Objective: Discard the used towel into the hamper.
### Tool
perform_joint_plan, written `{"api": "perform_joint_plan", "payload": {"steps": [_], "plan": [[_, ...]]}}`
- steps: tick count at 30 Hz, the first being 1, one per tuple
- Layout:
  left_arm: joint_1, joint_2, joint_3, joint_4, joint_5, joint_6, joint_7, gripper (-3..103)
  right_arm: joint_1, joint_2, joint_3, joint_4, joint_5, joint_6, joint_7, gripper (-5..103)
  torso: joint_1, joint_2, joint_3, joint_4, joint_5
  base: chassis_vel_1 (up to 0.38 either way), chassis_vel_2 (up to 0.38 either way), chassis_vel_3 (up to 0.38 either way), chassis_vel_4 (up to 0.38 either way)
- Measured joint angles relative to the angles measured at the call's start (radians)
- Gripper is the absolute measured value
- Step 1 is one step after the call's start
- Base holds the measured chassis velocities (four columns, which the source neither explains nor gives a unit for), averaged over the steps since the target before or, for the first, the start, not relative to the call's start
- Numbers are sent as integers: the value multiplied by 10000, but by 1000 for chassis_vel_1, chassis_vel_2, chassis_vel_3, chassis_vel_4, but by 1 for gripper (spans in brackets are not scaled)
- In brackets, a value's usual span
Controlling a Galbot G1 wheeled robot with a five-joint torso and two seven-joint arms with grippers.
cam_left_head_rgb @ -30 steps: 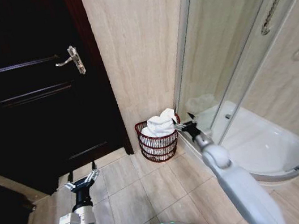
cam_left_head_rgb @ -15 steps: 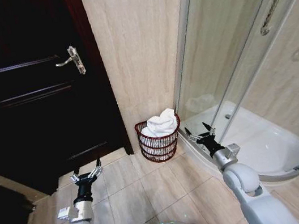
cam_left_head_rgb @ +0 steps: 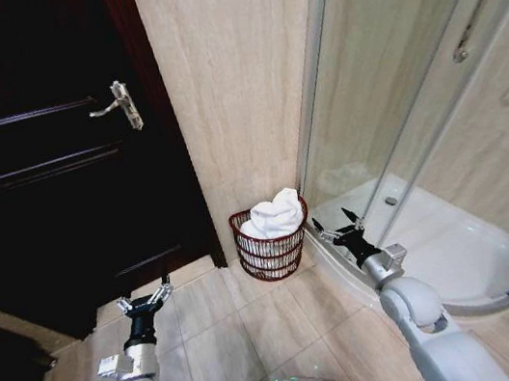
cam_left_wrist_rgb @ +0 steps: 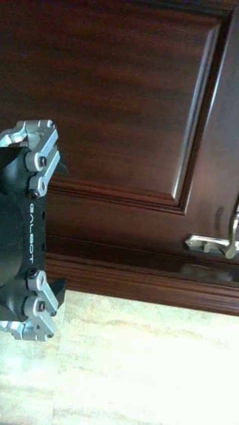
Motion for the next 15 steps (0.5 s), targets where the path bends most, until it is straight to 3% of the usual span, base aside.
{"api": "perform_joint_plan", "payload": {"steps": [8,15], "plan": [[70,32,-24,-29,13,-7,-13,100,18,-39,-127,24,-35,-5,-46,100,5,-2,1,-3,-3,-111,114,106,-112],[228,23,-43,-31,60,-142,-13,100,-30,-117,-135,19,-21,-94,-154,100,-8,0,-3,0,-2,57,-7,-10,40]]}}
